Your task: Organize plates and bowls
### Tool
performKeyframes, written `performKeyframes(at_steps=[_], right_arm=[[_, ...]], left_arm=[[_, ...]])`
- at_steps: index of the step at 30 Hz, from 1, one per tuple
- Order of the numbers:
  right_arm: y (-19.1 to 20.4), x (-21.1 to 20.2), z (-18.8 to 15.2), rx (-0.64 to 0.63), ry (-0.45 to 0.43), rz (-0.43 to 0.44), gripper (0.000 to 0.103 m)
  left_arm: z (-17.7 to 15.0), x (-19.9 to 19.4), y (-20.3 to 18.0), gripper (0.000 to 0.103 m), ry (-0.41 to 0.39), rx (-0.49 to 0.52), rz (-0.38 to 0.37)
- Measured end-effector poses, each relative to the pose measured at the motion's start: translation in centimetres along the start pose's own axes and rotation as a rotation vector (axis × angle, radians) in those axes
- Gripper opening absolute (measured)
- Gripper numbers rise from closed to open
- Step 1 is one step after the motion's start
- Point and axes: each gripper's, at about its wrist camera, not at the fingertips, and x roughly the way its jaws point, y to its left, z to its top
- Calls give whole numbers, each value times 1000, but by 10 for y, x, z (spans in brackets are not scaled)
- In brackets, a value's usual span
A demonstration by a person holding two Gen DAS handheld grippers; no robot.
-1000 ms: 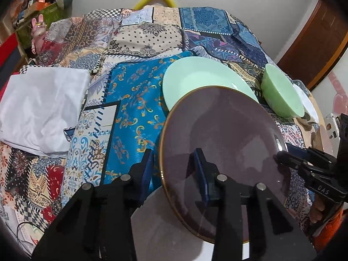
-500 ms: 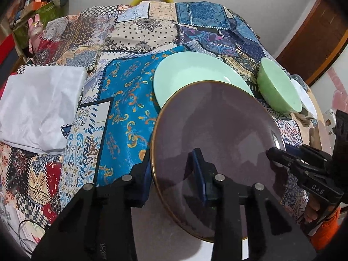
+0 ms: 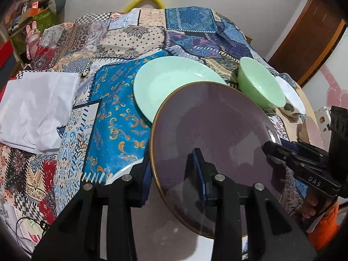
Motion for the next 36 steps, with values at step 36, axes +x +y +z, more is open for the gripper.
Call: performKeyframes(at_steps=[36], right_arm=[[-54,-84,-61,82,-67,-81,27]], left_arm=[[-49,-11,-111,35,36,21,-65]])
